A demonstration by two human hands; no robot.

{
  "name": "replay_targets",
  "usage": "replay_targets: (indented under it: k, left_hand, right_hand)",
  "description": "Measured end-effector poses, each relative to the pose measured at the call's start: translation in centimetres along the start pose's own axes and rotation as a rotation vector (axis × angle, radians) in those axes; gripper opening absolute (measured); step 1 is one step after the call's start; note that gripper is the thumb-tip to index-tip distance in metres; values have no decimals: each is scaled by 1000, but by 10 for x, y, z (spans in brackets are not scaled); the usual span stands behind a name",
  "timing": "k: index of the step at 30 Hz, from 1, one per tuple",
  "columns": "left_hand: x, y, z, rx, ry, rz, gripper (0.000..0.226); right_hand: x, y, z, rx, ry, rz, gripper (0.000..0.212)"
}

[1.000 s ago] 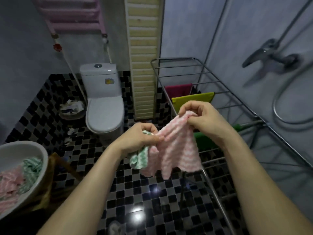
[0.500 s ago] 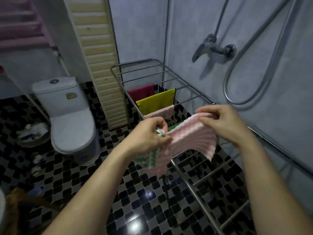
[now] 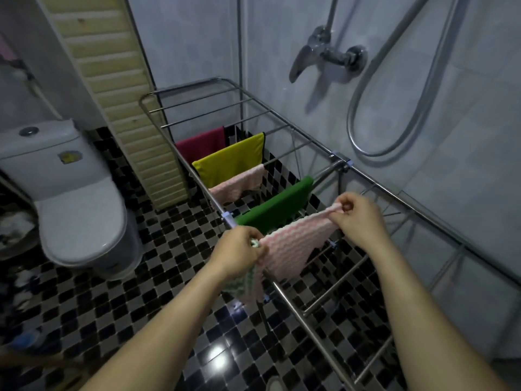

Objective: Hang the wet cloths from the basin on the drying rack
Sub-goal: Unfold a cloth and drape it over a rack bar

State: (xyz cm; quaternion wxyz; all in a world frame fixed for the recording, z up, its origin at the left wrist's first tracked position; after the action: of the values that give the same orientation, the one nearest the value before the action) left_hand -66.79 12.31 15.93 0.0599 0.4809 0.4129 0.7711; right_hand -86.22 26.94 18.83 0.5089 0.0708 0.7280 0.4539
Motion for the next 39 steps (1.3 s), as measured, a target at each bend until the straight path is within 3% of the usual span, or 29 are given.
replay_targets:
  k: [4, 8, 10, 12, 15, 21, 26, 29, 39]
  left_hand:
    - [-14, -9, -17, 185, 95, -96, 13]
    - [-14, -12, -31, 281, 175, -162, 20]
    - [-15, -14, -32, 298, 179, -226, 37]
    - [-11, -20, -26, 261, 144, -252, 41]
    - [-4, -42, -15, 127, 57, -268, 26]
    - [-5, -59, -14, 92, 63, -284, 14]
    - [-7, -54, -19, 138, 66, -308, 16]
    - [-10, -49, -22, 179, 72, -346, 21]
    - [-8, -50, -19, 20, 49, -338, 17]
  right_hand:
    - [1, -27, -23, -16, -16, -49, 12]
    - [13, -52, -43, -118, -70, -145, 34]
    - [21, -55, -47, -113, -87, -94, 42]
    - [36, -51, -42, -41, -163, -27, 33]
    - [64, -50, -27, -32, -318, -43, 14]
    - [81, -64, -21, -167, -373, -383, 25]
    - [79, -63, -26, -57, -339, -189, 10]
    - [71, -60, -30, -6, -229, -46, 10]
    - [61, -66, -24, 63, -41, 338, 25]
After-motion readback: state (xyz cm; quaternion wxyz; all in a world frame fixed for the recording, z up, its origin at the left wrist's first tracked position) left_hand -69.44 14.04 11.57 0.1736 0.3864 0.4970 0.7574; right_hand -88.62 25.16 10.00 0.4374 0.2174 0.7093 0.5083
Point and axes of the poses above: each hand's wrist, its own z-axis away from the middle knuckle, its own y-axis out of the back of the hand, x = y × z, the point moved 2 cm from there along -z, towards the middle knuckle
